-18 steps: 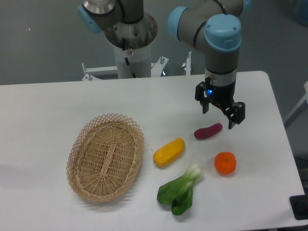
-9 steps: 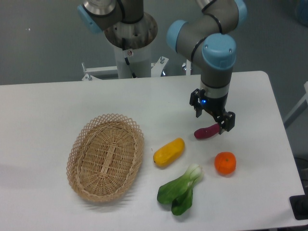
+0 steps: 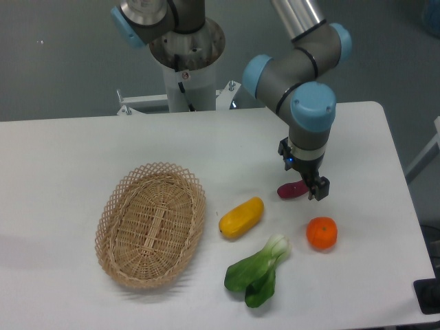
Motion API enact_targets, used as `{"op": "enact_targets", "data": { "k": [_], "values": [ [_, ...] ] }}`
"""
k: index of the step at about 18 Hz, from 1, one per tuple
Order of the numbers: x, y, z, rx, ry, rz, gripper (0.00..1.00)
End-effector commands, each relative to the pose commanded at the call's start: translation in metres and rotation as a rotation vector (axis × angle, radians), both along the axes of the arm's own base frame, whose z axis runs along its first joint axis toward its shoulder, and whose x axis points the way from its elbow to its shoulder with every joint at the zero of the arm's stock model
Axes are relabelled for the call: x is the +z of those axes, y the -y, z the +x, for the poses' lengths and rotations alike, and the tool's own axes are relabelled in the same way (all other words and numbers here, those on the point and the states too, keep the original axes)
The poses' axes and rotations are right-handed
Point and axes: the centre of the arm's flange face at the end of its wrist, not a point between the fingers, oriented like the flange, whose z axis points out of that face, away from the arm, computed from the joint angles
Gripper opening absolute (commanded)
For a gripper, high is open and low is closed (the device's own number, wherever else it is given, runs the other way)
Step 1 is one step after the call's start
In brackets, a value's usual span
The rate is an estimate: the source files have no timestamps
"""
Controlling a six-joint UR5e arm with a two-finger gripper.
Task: Pick up the sweet potato from the table
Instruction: 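Close the gripper around the purple sweet potato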
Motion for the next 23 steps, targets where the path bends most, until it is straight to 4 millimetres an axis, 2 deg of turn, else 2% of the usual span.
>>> {"op": "enact_targets", "data": {
  "k": [7,13,14,15,16,18,20,23],
  "values": [
    [-0.029,0.003,0.010,0.006,0.025,-0.013,1.00],
    [-0.028,0.004,0.011,0.000,0.026,-0.013,1.00],
    [-0.029,0.004,0.011,0.000,0.027,-0.014,0.95],
    [-0.028,0.004,0.011,0.000,0.025,-0.015,0.86],
    [-0.028,0.004,0.011,-0.001,0.025,-0.015,0.68],
    [-0.028,0.004,0.010,-0.001,0.023,-0.016,0.44],
    [-0.027,0.004,0.010,-0.001,0.022,-0.013,0.32],
    [-0.024,0.003,0.010,0.000,0.017,-0.010,0.24]
  ]
}}
